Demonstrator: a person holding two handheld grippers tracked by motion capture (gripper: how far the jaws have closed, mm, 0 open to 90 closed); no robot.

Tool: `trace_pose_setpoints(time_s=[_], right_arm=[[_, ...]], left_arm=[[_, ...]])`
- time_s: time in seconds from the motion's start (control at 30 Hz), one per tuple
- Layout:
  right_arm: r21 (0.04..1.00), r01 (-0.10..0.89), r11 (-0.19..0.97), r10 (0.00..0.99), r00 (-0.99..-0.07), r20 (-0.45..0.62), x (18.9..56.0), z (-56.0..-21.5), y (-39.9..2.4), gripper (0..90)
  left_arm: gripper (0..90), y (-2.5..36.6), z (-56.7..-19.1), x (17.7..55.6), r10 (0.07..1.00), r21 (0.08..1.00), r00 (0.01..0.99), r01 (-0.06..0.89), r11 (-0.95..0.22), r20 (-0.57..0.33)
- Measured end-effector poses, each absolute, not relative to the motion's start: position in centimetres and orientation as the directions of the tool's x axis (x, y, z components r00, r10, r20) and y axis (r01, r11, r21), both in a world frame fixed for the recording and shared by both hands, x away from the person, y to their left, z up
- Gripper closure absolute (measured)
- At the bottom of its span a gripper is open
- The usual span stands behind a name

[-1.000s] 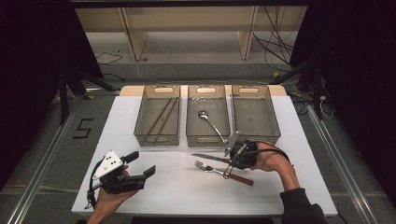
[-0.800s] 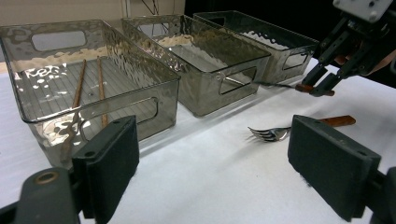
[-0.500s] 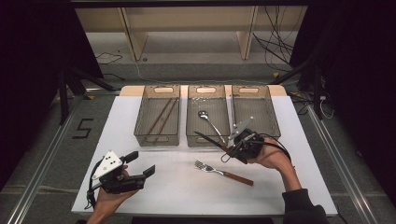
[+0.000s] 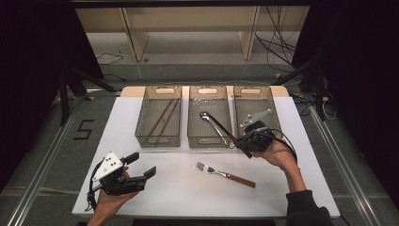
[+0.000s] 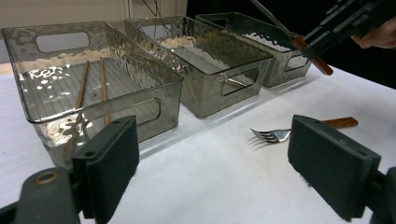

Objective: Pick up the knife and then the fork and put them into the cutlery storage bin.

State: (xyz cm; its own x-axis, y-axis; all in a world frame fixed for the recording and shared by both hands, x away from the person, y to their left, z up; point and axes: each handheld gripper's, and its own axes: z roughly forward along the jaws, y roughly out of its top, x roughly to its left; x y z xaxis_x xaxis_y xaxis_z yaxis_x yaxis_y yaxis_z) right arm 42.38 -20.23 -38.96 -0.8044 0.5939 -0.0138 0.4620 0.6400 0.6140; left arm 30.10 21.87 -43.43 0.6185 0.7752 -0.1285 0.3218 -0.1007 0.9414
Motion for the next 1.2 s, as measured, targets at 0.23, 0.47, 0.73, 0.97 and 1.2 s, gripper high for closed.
trace_pose_setpoints(time_s=[0.23,0.47,0.73,0.97,1.2], right_arm=[[0.636,0.485,0.600,0.630,-0.777,-0.003,42.7,-38.8,-20.9,77.2],[0.649,0.506,0.568,0.659,-0.752,0.011,43.0,-38.5,-21.4,77.2],[0.668,0.525,0.528,0.692,-0.722,0.021,43.9,-37.9,-21.9,77.2],[0.681,0.528,0.509,0.712,-0.702,0.012,44.8,-37.4,-22.2,77.2],[0.682,0.543,0.489,0.740,-0.673,0.005,45.7,-37.1,-22.5,77.2]], left_arm=[[16.3,21.9,-43.4,30.1,0.775,0.942,0.618,0.321,-0.097,-0.130],[16.3,21.9,-43.5,30.1,0.776,0.942,0.618,0.321,-0.097,-0.131],[16.3,22.0,-43.5,30.1,0.777,0.942,0.616,0.321,-0.094,-0.132],[16.3,22.0,-43.5,30.1,0.777,0.943,0.615,0.321,-0.092,-0.134],[16.3,22.0,-43.5,30.1,0.777,0.942,0.615,0.322,-0.091,-0.135]])
